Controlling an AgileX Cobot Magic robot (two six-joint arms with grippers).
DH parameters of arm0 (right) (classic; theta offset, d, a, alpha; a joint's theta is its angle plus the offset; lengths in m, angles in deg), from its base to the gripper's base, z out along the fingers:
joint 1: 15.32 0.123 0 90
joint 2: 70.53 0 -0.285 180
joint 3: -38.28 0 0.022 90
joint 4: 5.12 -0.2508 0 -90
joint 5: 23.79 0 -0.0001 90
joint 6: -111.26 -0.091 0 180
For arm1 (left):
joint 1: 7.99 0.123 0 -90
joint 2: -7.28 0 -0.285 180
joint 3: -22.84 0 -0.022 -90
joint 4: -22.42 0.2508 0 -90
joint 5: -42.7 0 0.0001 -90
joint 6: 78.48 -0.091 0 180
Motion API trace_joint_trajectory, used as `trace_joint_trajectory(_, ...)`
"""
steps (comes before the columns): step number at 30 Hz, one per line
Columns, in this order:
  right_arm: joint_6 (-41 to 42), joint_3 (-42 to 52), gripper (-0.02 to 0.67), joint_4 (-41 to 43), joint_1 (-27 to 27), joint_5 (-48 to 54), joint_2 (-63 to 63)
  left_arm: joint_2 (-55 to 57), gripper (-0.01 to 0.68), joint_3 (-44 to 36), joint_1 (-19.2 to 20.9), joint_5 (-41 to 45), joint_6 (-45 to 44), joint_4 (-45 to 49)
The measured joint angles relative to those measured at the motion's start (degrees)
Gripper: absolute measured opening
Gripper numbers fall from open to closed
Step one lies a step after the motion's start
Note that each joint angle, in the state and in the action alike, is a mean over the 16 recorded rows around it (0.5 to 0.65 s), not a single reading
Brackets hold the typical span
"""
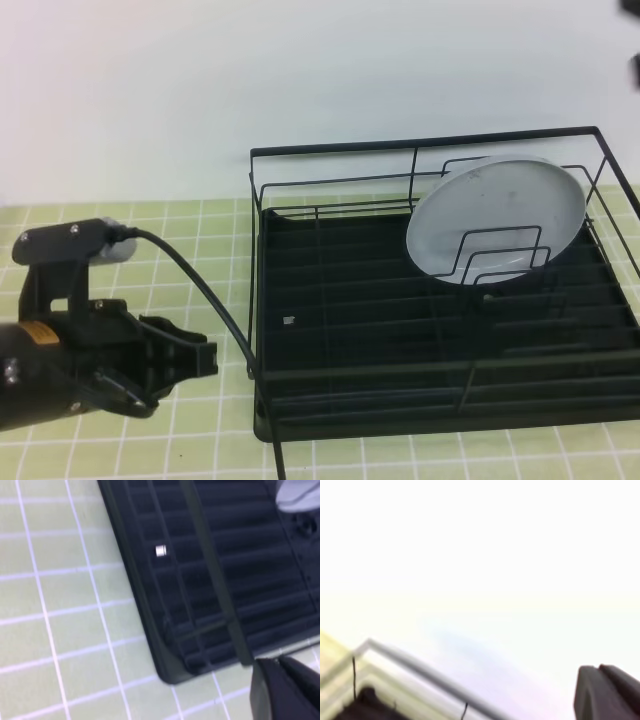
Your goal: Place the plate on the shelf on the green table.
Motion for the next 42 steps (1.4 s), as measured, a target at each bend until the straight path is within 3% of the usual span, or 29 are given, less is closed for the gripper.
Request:
trace_joint_trajectory(10,-13.5,9.1,-0.002,1.2,0.0,0.3,23.0,-1.7,-0.002,0.0,0.0,3.1,-3.9,-3.6)
trace_joint_trajectory(23,-25.2,39.3,-0.002,7.2,0.0,-0.7,52.3,-7.1,-0.002,0.0,0.0,4.2,-9.1,-9.3)
trace_joint_trajectory(31,-26.5,51.9,-0.002,7.7,0.0,-2.7,58.5,-8.2,-0.002,0.0,0.0,3.8,-9.5,-10.3)
trace_joint_trajectory(42,-26.4,57.3,-0.002,7.8,0.0,-1.1,59.2,-8.0,-0.002,0.0,0.0,3.1,-10.0,-11.4)
